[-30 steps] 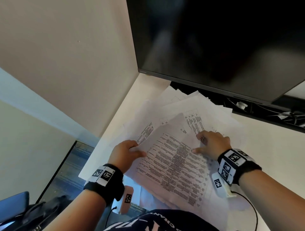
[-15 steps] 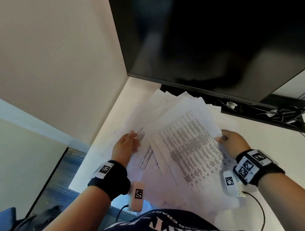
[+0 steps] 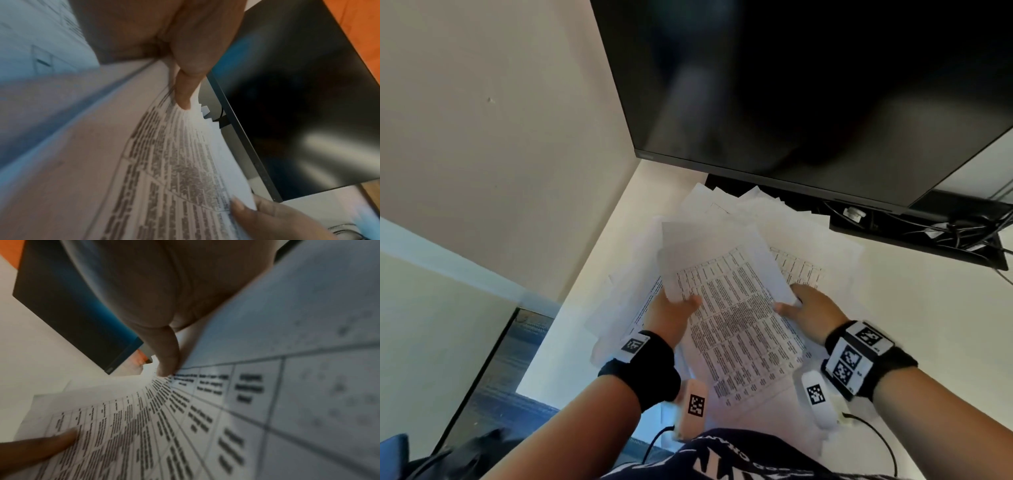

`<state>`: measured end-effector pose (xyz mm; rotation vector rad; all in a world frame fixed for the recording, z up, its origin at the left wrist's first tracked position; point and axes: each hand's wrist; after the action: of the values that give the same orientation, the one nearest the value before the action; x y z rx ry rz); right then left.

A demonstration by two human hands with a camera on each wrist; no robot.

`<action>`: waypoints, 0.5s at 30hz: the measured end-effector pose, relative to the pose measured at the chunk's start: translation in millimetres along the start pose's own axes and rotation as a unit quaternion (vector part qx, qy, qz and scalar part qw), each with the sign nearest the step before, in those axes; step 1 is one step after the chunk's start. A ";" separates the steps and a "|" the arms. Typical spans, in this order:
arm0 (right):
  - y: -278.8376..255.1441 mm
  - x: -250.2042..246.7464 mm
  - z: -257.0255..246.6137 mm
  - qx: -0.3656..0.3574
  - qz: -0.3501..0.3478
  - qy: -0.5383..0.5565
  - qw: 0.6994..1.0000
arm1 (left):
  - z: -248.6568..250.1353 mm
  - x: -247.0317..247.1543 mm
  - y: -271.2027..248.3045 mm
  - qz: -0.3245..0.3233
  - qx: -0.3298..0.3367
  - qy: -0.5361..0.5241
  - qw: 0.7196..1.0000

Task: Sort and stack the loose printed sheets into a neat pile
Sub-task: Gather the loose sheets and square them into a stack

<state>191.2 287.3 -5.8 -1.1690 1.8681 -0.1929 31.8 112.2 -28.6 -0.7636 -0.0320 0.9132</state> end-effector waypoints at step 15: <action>-19.2 -13.1 52.5 0.170 0.175 0.088 0.966 | 22.4 -98.3 -40.5 -0.042 0.067 0.076 0.994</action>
<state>245.0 303.2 -18.3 -0.5947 2.0620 -0.4105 -9.2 39.2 40.6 -0.6987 0.1290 0.7677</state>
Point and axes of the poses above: each hand's wrist, its own y-axis towards the middle knuckle, its own x-axis out of the palm, z = x × y, and after that the axes turned 3 degrees about -x, right-handed
